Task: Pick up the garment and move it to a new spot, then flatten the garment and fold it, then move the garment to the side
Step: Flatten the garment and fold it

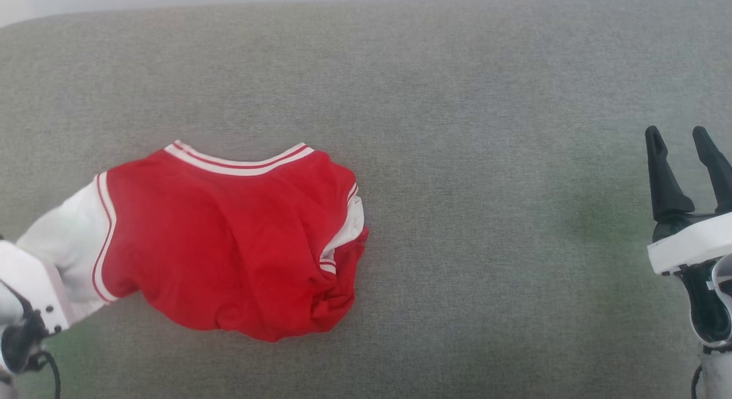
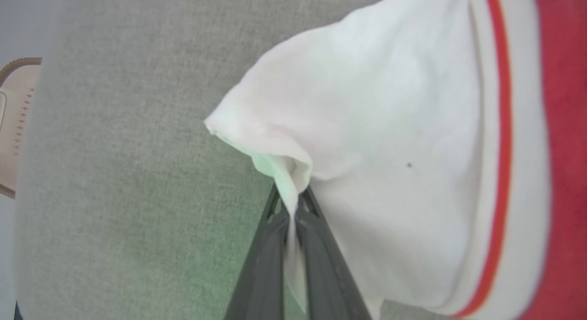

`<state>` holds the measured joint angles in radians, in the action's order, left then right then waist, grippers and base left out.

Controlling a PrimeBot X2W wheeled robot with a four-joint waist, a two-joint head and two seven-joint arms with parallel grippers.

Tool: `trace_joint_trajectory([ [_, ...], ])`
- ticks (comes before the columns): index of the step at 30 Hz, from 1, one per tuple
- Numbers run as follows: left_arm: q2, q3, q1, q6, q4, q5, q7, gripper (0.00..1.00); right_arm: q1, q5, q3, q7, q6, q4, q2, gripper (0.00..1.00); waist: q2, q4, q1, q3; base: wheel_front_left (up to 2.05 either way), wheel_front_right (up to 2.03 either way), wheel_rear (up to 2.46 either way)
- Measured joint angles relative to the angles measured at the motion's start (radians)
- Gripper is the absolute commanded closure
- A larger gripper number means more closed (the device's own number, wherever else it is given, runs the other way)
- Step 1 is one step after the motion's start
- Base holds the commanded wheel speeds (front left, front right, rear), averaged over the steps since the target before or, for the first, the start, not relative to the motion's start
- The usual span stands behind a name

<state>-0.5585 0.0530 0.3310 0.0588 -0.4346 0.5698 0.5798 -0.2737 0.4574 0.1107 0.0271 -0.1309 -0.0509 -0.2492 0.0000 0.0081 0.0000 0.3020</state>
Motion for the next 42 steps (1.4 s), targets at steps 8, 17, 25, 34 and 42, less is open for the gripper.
trace_joint_trajectory([
  [8, 0.01, 0.007, -0.1, 0.045, 0.049, 0.029, 0.077, 1.0, 0.002, -0.006, 0.001, 0.004, 0.0, 0.005, 0.006, 0.0, 0.0, 0.022, 0.0, -0.006, 0.0, 0.0, 0.0],
  [17, 0.034, 0.0, -0.148, 0.069, 0.089, 0.048, 0.115, 1.0, 0.002, -0.008, -0.006, 0.013, 0.0, -0.001, 0.012, 0.0, 0.0, 0.029, 0.0, -0.017, 0.0, 0.0, 0.0],
  [25, 0.059, 0.007, -0.166, 0.053, 0.126, 0.055, 0.034, 0.0, 0.011, -0.006, -0.022, 0.025, 0.0, -0.011, 0.01, 0.0, 0.0, 0.044, 0.0, -0.041, 0.0, 0.0, 0.0],
  [34, 0.072, 0.01, -0.193, -0.002, 0.232, 0.035, -0.149, 0.0, 0.038, 0.0, -0.064, 0.043, 0.0, -0.014, 0.004, 0.0, 0.0, 0.082, 0.0, -0.079, 0.0, 0.0, 0.0],
  [42, 0.123, 0.006, -0.229, -0.042, 0.32, 0.007, -0.367, 0.0, 0.055, 0.013, -0.126, 0.072, 0.0, -0.015, -0.004, 0.0, 0.0, 0.125, 0.0, -0.107, 0.0, 0.0, 0.0],
])
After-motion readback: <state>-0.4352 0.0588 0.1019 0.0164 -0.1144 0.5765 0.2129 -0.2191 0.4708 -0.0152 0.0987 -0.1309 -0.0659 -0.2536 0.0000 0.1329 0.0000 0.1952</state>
